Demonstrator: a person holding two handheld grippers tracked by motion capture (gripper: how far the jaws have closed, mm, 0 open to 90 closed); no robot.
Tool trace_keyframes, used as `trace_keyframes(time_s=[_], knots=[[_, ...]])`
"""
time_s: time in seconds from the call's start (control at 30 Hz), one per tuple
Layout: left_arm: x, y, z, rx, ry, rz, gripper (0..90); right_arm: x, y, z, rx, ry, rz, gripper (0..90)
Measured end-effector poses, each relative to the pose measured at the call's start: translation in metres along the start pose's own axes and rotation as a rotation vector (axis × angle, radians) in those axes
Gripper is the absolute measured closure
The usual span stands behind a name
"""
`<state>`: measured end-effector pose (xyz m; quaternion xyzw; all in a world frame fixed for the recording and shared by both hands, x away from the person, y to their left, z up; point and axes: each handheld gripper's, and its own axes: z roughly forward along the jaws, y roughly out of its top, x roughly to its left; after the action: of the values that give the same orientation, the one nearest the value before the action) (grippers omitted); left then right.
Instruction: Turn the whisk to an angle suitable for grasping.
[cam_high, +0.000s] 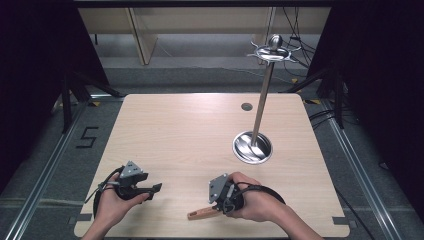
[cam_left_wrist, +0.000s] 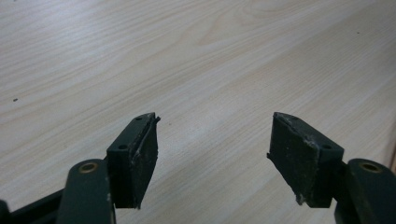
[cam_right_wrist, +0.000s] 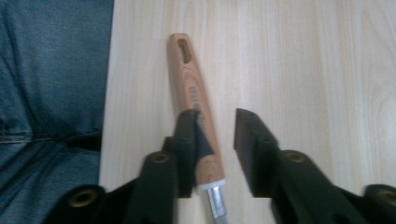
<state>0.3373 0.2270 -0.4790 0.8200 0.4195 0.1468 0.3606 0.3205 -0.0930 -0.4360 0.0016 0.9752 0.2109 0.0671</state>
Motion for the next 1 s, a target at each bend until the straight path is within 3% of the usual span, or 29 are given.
trace_keyframes(time_s=[0.03,0.07,0.1,0.13,0.2,0.3,0.37,0.4,0.57,0.6,0.63,0.67,0.7,0.73,0.9,0.97,1.0], knots=[[-0.002,0.000,0.001,-0.017,-0.001,-0.020,32.0,0.005,0.000,-0.001,0.033,0.012,0.061,81.5],[-0.003,0.000,0.001,-0.022,0.001,-0.024,32.0,0.007,0.001,0.000,0.040,0.024,0.071,85.4],[-0.001,0.000,-0.001,0.004,-0.002,0.005,32.0,0.009,0.002,0.003,0.046,0.036,0.079,87.9],[-0.001,0.000,-0.001,0.004,-0.002,0.005,31.9,0.009,0.002,0.003,0.046,0.036,0.079,87.9],[-0.002,-0.001,0.000,-0.019,0.000,-0.026,31.9,0.013,0.006,0.014,0.077,0.072,0.084,90.0],[0.000,-0.001,-0.001,0.000,0.000,-0.004,32.0,0.016,0.008,0.021,0.102,0.102,0.102,90.0],[-0.001,-0.001,0.001,-0.024,-0.002,-0.028,31.9,0.019,0.012,0.032,0.107,0.139,0.112,90.0],[0.000,0.000,0.000,-0.005,-0.004,-0.010,31.9,0.020,0.014,0.035,0.119,0.149,0.127,90.0],[-0.001,0.000,0.001,-0.022,-0.002,-0.027,31.9,0.020,0.024,0.052,0.128,0.169,0.155,90.0],[0.001,0.000,-0.001,0.004,-0.004,0.004,31.9,0.020,0.025,0.054,0.141,0.164,0.173,90.0],[0.001,0.000,-0.001,0.004,-0.004,0.004,31.9,0.020,0.025,0.054,0.141,0.164,0.173,90.0],[-0.001,-0.001,0.001,-0.022,-0.004,-0.028,31.9,0.013,0.027,0.061,0.110,0.153,0.107,90.0],[-0.001,-0.001,0.001,-0.022,-0.004,-0.028,31.9,0.012,0.027,0.063,0.112,0.153,0.115,90.0],[0.002,0.000,-0.001,0.011,-0.007,0.007,31.8,0.011,0.028,0.064,0.113,0.163,0.128,90.0],[0.002,0.000,0.000,0.011,-0.014,-0.016,31.8,0.002,0.031,0.066,0.101,0.142,0.167,90.0],[0.004,0.000,-0.001,0.041,-0.009,0.021,31.8,0.000,0.032,0.067,0.104,0.120,0.204,90.0],[0.004,0.000,-0.001,0.038,-0.008,0.017,31.8,-0.005,0.031,0.067,0.112,0.096,0.169,90.0]])
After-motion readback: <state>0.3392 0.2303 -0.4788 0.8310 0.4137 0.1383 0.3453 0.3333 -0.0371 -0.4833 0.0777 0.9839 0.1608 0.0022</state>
